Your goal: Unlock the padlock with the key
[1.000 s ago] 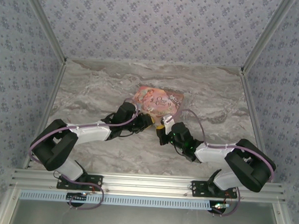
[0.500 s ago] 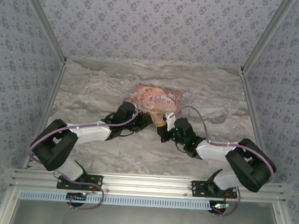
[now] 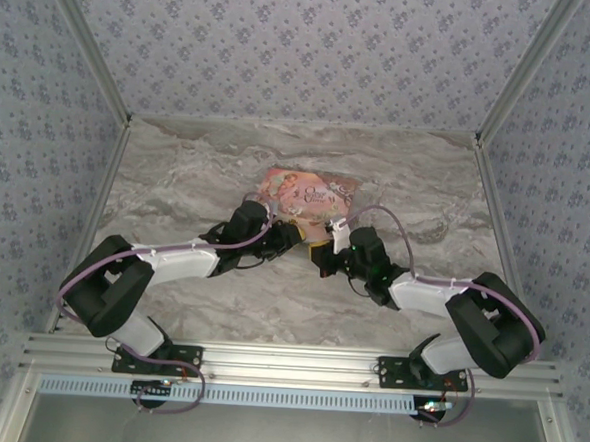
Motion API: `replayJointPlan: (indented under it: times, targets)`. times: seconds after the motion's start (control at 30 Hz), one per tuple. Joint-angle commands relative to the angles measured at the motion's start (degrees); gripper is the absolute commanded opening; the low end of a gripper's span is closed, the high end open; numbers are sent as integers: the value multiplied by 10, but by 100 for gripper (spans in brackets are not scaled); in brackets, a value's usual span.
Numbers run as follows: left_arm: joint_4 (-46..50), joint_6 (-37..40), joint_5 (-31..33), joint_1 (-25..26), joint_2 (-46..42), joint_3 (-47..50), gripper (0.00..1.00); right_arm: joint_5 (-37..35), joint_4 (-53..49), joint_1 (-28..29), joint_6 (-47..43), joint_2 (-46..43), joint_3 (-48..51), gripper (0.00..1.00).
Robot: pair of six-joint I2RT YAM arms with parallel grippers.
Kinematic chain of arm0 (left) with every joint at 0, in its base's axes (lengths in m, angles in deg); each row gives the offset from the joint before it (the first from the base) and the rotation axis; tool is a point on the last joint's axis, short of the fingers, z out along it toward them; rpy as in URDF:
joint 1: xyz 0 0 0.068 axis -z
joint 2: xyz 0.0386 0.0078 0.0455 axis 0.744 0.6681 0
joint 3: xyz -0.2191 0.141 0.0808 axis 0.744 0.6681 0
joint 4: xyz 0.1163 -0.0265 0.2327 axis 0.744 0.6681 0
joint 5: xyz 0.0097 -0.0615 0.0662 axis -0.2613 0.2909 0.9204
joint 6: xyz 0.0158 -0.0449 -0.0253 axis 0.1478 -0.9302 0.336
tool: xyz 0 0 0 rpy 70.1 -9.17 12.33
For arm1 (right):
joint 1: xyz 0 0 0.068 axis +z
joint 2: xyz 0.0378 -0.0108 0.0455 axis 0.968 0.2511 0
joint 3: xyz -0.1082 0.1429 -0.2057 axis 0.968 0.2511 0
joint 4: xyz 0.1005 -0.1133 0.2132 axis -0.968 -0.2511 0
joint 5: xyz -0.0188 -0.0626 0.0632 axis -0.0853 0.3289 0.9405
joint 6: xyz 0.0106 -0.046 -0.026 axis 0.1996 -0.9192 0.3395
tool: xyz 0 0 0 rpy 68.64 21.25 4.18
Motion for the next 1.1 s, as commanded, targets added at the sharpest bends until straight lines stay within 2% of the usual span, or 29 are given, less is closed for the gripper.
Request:
replayJointPlan:
  times: [0.0, 0.23, 0.57, 0.77, 1.07]
  targets:
    - [-6, -9, -74, 17, 3, -16, 18, 30, 50, -5, 16, 6, -41, 0]
    - [-7, -11, -74, 17, 2, -16, 18, 36, 71, -3, 15, 22, -53, 0]
    - [-19, -23, -86, 17, -2, -19, 18, 11, 121, 6, -35, 43, -48, 0]
    - [-18, -22, -89, 17, -5, -19, 18, 12, 110, 4, -63, 44, -59, 0]
    - [-18, -22, -89, 18, 1, -22, 18, 35, 127, 5, -36, 48, -76, 0]
